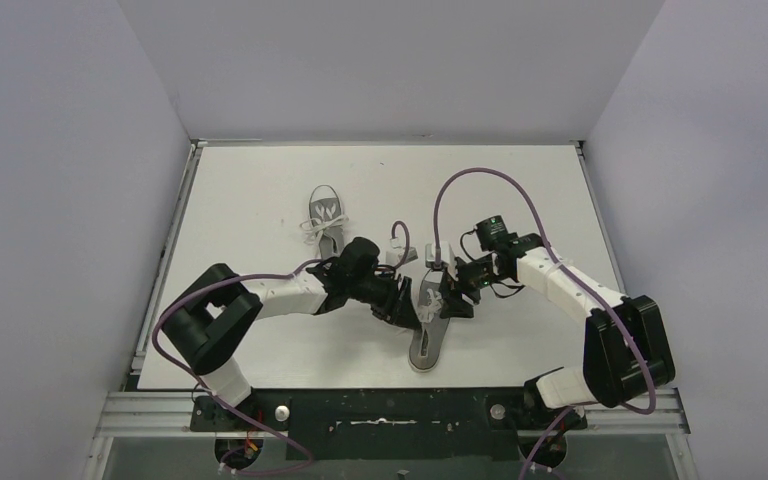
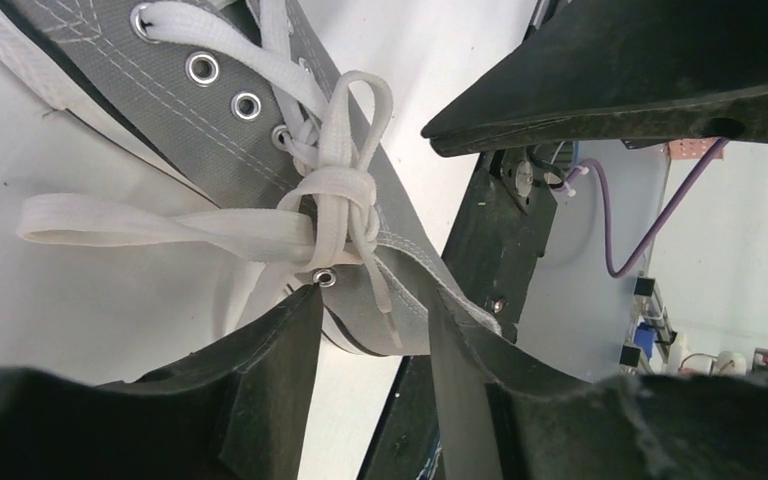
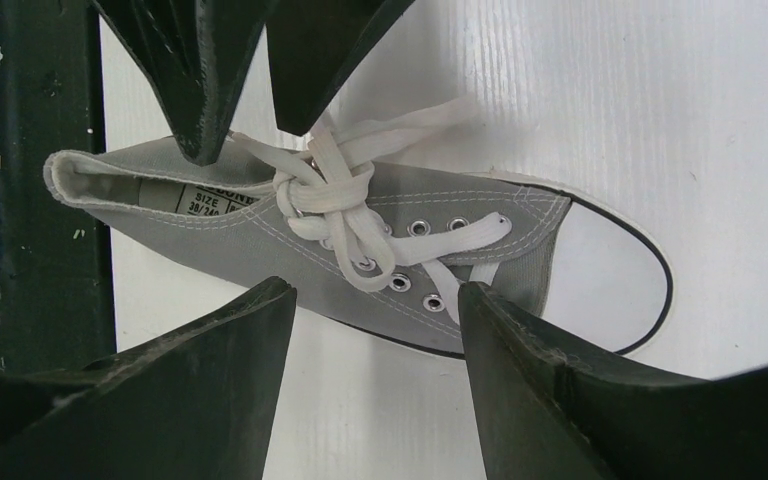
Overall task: Tie the shoes
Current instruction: Adjust the shoelace on the shoe.
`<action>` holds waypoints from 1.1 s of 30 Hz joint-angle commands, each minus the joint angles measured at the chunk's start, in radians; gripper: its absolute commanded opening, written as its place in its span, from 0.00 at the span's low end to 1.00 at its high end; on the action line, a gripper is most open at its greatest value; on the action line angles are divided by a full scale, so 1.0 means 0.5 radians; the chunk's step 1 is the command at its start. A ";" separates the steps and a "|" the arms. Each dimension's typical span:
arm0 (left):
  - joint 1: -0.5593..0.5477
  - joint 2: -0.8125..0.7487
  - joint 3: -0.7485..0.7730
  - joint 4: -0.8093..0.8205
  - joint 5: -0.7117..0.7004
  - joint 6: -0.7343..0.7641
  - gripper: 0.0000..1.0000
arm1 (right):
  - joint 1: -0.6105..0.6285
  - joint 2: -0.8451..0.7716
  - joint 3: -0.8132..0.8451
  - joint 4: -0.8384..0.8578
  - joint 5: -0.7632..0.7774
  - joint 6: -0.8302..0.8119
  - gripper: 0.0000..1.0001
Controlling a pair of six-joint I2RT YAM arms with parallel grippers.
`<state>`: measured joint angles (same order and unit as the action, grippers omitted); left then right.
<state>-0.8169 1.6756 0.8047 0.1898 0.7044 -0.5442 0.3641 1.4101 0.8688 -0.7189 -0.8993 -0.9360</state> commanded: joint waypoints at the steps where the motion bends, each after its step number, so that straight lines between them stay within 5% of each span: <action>1: -0.030 0.065 0.069 0.036 0.017 0.037 0.37 | 0.026 0.022 0.090 0.049 -0.119 -0.077 0.61; 5: -0.031 0.099 0.081 -0.002 0.032 0.068 0.13 | 0.029 0.048 0.113 0.035 -0.110 -0.104 0.60; 9: -0.028 0.049 0.076 -0.144 0.010 0.175 0.00 | 0.033 0.090 0.153 -0.030 -0.142 -0.164 0.57; 23: -0.028 -0.007 0.042 -0.288 0.018 0.343 0.00 | 0.097 0.258 0.278 -0.133 -0.253 -0.237 0.58; 33: -0.029 -0.021 0.035 -0.351 0.032 0.428 0.00 | 0.106 0.379 0.350 -0.175 -0.288 -0.275 0.49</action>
<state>-0.8284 1.7100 0.8051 0.0082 0.7059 -0.3710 0.4076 1.5818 0.9936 -0.8051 -0.9855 -1.0344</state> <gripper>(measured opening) 0.010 0.496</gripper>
